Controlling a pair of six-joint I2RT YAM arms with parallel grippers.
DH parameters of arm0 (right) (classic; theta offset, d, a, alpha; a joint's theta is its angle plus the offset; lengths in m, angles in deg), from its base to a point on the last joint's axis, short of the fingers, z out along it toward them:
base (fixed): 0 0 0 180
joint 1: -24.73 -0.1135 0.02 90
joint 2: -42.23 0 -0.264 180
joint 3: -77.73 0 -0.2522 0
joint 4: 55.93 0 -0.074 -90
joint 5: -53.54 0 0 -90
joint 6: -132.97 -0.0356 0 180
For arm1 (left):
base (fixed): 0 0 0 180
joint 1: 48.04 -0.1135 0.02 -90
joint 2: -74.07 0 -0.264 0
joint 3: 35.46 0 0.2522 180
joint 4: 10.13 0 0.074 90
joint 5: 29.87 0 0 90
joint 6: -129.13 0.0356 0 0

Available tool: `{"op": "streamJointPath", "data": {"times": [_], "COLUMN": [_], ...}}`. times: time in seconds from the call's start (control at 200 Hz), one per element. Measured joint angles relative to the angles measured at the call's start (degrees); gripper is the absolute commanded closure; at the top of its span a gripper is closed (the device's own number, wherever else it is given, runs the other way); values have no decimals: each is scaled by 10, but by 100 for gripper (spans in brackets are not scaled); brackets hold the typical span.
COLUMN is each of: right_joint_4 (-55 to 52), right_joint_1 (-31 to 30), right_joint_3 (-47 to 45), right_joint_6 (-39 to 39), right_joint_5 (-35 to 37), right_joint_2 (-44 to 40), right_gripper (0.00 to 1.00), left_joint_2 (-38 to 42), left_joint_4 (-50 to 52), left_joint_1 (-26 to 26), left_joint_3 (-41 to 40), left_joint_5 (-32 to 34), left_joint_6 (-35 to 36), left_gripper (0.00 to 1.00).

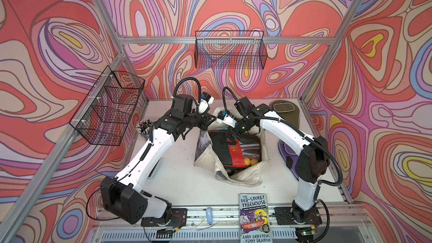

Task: Remove the ping pong set from the canvas bag
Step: Pick up the ping pong set from the canvas bag.

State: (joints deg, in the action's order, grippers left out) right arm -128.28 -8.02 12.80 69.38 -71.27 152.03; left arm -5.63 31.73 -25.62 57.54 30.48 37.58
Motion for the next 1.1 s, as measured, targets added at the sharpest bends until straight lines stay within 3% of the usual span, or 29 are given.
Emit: {"op": "streamJointPath", "data": {"times": [0.305,0.576,0.891,1.102], "right_joint_4": [-65,-121,-129,-93], "right_joint_1": [12,14,13,12], "right_joint_3": [44,64,43,26], "right_joint_6": [62,96,78,62], "right_joint_5": [-81,-111,-114,-114], "right_joint_2": [48,52,10,42], "right_gripper": [4,9,7,10], "left_joint_2": [0,0,0,0], "left_joint_4": [0,0,-12,-18], "left_joint_1": [-2,1,3,2], "left_joint_3": [-6,-6,-10,-13], "left_joint_5": [5,3,-7,-4], "left_joint_6": [0,4,5,5], "left_gripper": [100,100,100,100]}}
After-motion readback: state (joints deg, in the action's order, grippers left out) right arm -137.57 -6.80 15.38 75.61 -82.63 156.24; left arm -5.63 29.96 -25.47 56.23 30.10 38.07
